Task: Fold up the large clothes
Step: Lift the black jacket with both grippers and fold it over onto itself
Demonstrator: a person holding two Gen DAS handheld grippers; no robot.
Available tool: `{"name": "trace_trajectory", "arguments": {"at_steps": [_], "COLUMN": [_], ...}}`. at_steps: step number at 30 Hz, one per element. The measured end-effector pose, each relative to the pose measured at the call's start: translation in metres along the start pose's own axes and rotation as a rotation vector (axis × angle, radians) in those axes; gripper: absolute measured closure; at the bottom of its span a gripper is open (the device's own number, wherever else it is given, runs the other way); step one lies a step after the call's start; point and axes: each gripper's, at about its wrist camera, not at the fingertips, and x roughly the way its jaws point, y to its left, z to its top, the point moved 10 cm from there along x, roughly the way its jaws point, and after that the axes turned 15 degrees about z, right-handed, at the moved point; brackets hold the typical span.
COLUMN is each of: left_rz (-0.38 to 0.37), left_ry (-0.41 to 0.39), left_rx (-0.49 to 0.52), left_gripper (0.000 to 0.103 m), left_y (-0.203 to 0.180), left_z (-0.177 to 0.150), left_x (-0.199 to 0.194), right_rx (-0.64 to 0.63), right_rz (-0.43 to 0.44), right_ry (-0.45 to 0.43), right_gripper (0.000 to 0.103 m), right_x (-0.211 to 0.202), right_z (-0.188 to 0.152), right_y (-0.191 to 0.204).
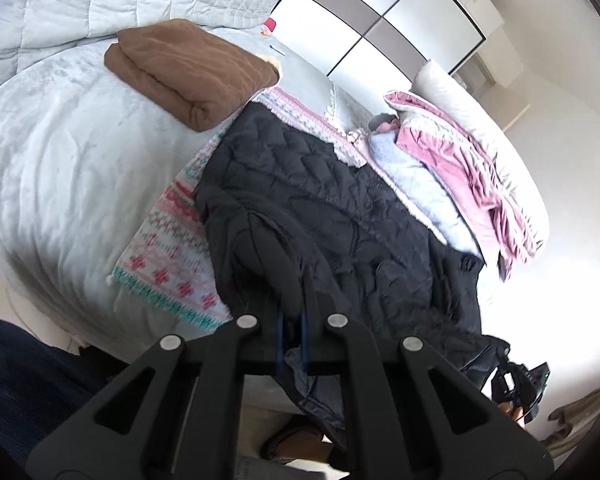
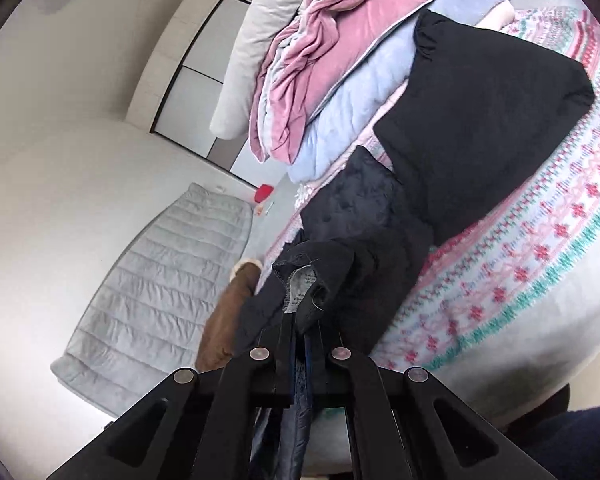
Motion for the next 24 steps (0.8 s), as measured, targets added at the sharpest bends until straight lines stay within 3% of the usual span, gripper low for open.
{"name": "trace_trajectory", "arguments": {"at_steps": [9, 17, 22, 24], "left_rz": [0.037, 0.071, 0.116, 0.15], "left_ry": [-0.032, -0.043, -0.058, -0.033], "left_rx": [-0.06, -0.082, -0.14, -0.172], "left_gripper": [0.096, 0.096, 0.096, 0.096], "left_y": [-0.026, -0.069, -0.097, -0.102], "left_z": [0.074, 0.15, 0.211, 0.231], "left_x": [0.023, 0.065, 0.125, 0.167], "right_rx": [0.008, 0.014, 0.011, 0.008], "right_rz": [0.008, -0.044, -0.114, -0.178], "right_ry": [-0.038, -0.039, -0.053, -0.053], "right_gripper": [0.101, 0.101, 0.101, 0.101], "right_x": [0.053, 0.131, 0.198, 0.237], "right_z": [0.067, 0.142, 0.199, 0.221], "right_y": [0.013, 0.009, -0.001, -0.019]}}
